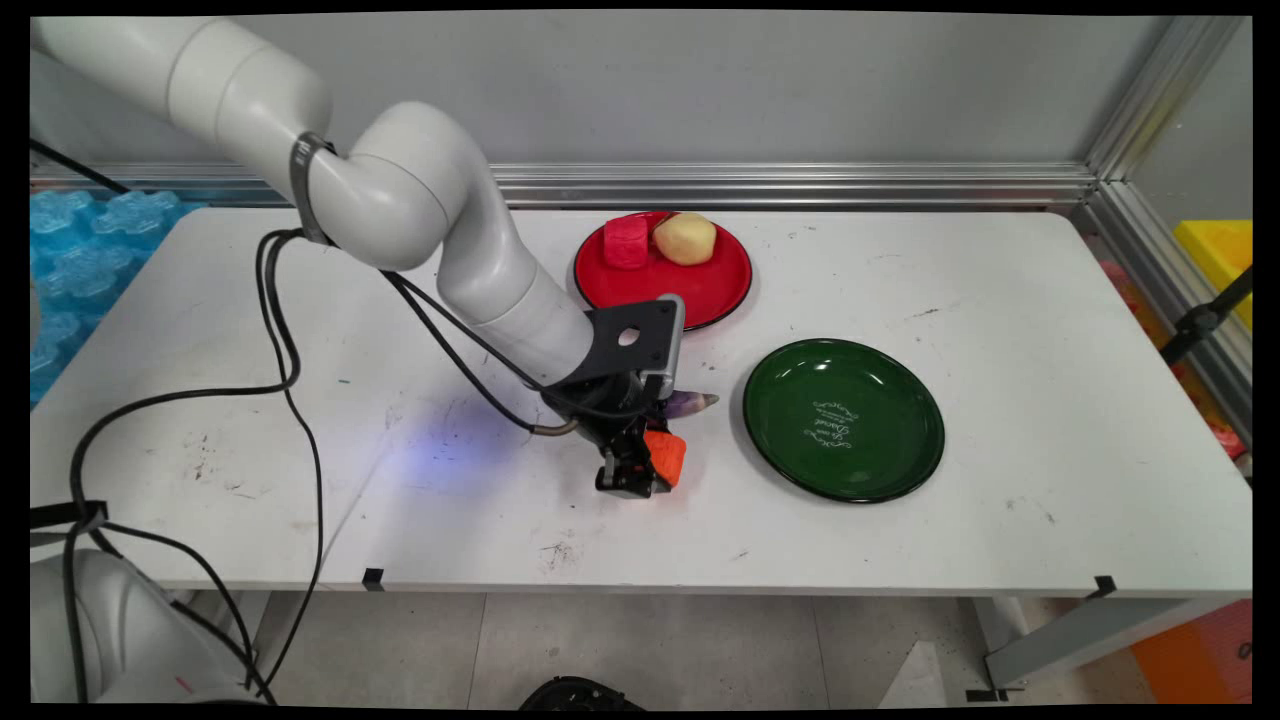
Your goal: Place the picked object on the table
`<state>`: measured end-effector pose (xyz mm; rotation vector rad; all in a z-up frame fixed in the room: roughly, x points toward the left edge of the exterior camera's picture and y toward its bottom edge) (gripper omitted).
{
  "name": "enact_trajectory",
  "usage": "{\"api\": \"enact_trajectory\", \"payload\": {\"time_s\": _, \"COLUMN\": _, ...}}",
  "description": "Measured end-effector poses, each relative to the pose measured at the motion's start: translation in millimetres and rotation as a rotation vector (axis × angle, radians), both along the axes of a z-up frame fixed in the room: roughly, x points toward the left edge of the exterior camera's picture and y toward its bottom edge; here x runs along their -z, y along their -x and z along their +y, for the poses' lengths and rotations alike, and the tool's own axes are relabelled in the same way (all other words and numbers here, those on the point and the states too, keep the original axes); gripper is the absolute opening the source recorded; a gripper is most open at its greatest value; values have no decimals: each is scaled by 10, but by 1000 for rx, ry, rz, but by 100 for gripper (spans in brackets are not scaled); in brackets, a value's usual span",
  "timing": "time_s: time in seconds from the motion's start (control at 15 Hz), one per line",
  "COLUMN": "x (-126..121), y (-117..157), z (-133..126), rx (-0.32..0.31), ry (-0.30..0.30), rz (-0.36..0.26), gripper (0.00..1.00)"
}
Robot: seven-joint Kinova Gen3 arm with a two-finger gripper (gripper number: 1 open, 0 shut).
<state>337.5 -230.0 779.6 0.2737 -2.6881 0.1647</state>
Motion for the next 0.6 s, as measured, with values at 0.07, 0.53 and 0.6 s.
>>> {"api": "enact_trajectory", "payload": {"time_s": 0.07, "x": 33, "y": 1, "z": -4, "rx": 1, "ry": -3, "rz": -3, "gripper": 0}}
{"api": "enact_trajectory", "payload": {"time_s": 0.53, "x": 21, "y": -29, "z": 21, "rx": 23, "ry": -1, "rz": 17, "gripper": 100}}
{"api": "enact_trajectory", "payload": {"time_s": 0.6, "x": -4, "y": -39, "z": 22, "rx": 24, "ry": 1, "rz": 21, "gripper": 100}}
